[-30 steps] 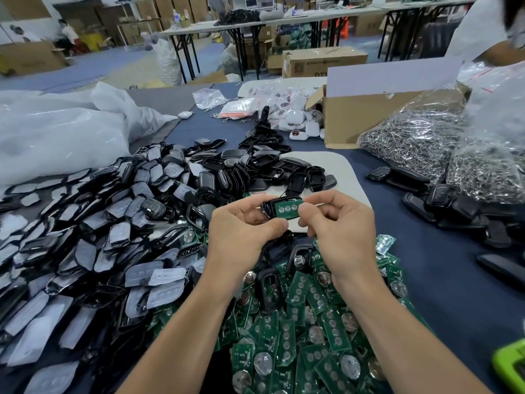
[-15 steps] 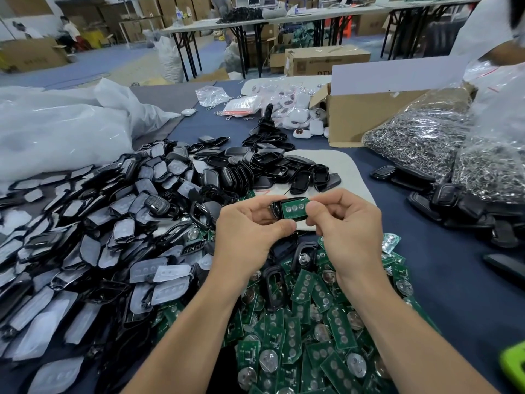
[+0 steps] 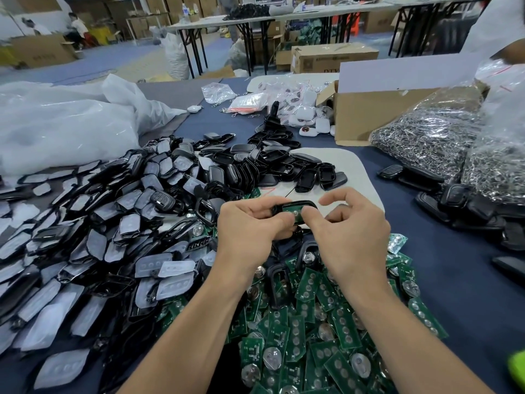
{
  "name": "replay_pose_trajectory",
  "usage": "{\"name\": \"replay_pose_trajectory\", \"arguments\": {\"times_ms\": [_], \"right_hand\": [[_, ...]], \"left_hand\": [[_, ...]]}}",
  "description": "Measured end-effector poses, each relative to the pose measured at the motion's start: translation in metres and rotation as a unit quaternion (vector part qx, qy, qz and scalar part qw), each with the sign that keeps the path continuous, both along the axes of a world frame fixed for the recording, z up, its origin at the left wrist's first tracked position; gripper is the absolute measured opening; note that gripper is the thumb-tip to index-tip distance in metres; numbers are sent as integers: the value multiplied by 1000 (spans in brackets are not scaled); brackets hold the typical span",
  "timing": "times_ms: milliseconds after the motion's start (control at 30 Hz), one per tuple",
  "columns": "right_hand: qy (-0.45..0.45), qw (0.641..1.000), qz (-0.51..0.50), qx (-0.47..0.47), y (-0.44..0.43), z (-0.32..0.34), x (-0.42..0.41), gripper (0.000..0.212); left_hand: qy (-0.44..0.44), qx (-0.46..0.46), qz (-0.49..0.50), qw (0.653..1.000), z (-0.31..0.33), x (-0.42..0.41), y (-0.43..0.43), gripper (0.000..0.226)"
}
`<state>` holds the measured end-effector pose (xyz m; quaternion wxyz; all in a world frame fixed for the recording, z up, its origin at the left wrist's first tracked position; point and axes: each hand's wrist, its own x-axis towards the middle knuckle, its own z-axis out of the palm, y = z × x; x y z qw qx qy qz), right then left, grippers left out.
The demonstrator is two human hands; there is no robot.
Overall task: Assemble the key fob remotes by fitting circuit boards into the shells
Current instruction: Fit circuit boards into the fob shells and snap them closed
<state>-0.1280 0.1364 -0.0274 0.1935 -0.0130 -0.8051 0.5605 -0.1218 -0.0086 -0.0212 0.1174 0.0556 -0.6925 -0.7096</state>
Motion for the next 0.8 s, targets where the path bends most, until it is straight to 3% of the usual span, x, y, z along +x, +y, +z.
{"name": "replay_pose_trajectory", "arguments": {"times_ms": [167,233,333,400,500,567,667,733,800], "right_hand": [[-53,992,98,-51,2,0,-4,15],[-46,990,112,-71,4,1,-4,28],[-37,988,146,-25,7,2,-5,29],[-36,989,144,13,5,3,-5,27],[-24,995,94,28,-5,5,-7,22],[-13,996,79,40,-19,13,-11,16],[15,993,101,59,-56,30,-22,18],[47,988,108,95,-89,45,-31,20],[79,974,148,152,-124,62,-40,21]], "left_hand": [[-9,2,-11,1000,2,-1,-2,42],[-1,-79,8,997,1,-1,-4,33],[29,-288,-19,957,1,0,-10,17],[27,-314,-51,948,3,0,-14,20],[19,-289,-3,957,2,-7,-29,34],[2,-206,77,975,-1,-14,-43,22],[-28,-71,184,980,-4,-23,-70,24],[-41,-53,217,974,-8,-24,-81,22],[-42,-107,226,967,-9,-23,-85,12]]}}
